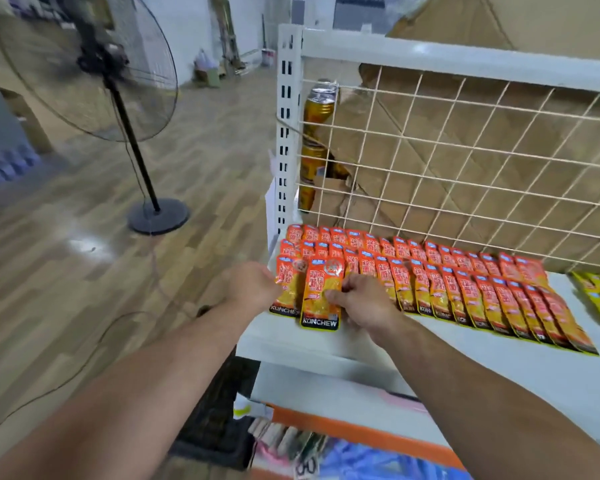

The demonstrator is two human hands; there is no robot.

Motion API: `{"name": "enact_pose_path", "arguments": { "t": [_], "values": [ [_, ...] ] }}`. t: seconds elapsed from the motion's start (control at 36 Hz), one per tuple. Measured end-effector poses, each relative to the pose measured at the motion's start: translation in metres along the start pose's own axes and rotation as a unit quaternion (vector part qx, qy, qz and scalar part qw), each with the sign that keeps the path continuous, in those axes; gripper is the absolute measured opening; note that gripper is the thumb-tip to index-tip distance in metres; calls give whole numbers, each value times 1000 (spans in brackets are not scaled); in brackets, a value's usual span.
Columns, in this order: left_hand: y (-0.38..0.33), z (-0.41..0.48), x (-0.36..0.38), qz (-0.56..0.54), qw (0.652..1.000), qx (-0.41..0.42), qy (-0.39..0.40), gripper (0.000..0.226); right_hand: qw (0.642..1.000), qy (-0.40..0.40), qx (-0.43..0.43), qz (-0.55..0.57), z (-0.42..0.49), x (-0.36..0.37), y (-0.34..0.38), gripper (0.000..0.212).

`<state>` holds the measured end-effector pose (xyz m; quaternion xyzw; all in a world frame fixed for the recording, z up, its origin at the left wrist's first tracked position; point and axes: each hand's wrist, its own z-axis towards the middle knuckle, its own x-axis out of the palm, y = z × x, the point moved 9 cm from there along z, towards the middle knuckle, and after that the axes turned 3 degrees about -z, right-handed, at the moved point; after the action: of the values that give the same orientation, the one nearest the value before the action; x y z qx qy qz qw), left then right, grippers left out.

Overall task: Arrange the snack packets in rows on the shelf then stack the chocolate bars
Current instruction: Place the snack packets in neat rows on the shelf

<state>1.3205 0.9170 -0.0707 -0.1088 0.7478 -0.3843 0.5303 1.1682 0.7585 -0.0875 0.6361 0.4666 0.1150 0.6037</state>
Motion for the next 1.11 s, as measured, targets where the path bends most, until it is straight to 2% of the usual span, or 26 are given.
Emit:
{"name": "enact_pose_path", "arguments": {
  "t": [0.25, 0.33, 0.47, 0.53, 0.61, 0.67, 0.81, 0.97, 1.11],
  "values": [
    [4, 3, 1, -7, 999, 26, 22, 14, 999, -39, 19, -22, -4, 11, 2, 25],
    [3, 3, 2, -24, 999, 37, 17, 6, 998, -44, 19, -32, -1, 17, 8, 28],
    [7, 4, 0, -51, 997, 62, 1, 12, 989, -81, 22, -118, 2, 20, 16, 51],
    [10, 7, -2, -52, 995, 80, -17, 20, 983, -92, 29, -158, 1, 20, 19, 51],
    [8, 8, -6, -46, 990, 125, -47, 15, 974, -96, 32, -203, 1, 20, 21, 48],
    [6, 7, -8, -27, 987, 150, -58, 20, 967, -100, 32, -230, -1, 21, 23, 44],
    [0, 2, -10, 1, 981, 185, -52, 26, 959, -110, 45, -258, 0, 24, 22, 29],
    [1, 1, -9, -8, 980, 193, -43, 24, 939, -126, 50, -316, 1, 26, 21, 34],
    [3, 2, -9, -12, 980, 194, -35, 26, 938, -130, 66, -314, 1, 23, 20, 38]
  ]
}}
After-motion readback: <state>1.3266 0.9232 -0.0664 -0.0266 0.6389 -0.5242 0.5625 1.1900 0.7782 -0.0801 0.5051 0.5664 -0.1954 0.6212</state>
